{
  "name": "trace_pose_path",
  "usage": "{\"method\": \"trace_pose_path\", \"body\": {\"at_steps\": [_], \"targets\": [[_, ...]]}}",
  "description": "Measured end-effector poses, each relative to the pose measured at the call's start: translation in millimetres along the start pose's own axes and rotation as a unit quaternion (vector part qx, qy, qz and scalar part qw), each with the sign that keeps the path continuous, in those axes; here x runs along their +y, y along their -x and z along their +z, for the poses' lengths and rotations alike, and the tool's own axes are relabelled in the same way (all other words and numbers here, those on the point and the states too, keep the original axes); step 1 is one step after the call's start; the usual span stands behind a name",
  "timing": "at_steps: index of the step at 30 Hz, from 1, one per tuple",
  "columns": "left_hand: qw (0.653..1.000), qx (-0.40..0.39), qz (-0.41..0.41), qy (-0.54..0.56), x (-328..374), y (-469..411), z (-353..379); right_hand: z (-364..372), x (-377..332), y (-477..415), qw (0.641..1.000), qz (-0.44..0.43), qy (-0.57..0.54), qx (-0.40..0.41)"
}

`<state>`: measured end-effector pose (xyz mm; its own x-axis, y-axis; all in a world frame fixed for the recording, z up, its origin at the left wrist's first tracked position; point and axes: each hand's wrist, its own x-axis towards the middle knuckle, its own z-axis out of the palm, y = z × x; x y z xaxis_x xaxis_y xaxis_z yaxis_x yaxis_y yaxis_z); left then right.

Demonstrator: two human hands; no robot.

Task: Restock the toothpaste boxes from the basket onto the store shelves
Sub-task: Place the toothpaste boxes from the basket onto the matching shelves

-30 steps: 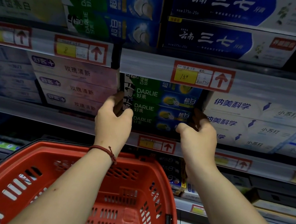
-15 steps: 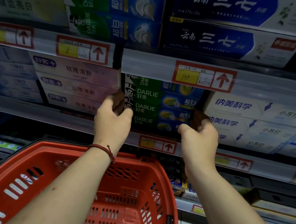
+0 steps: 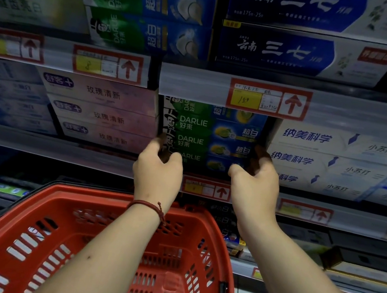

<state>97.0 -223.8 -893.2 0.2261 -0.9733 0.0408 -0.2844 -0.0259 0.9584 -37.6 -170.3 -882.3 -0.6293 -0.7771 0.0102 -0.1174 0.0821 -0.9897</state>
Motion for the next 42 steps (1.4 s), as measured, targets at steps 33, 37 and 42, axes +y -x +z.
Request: {"method": "trace_pose_path", "body": {"at_steps": [33, 37, 42], "targets": [[0.995, 0.035, 0.097, 0.007, 26.6, -6.1, -8.3, 4.9, -14.5, -2.3, 0.998, -0.057, 0.005, 0.037], [0.993, 0.017, 0.113, 0.014, 35.9, -8.1, -11.6, 3.4, -18.8, -4.8, 0.997, -0.064, 0.009, 0.035], [0.995, -0.012, 0.097, 0.038, 38.6, -10.0, -15.1, 4.3, -20.7, -4.2, 0.998, -0.057, 0.015, 0.028]]}}
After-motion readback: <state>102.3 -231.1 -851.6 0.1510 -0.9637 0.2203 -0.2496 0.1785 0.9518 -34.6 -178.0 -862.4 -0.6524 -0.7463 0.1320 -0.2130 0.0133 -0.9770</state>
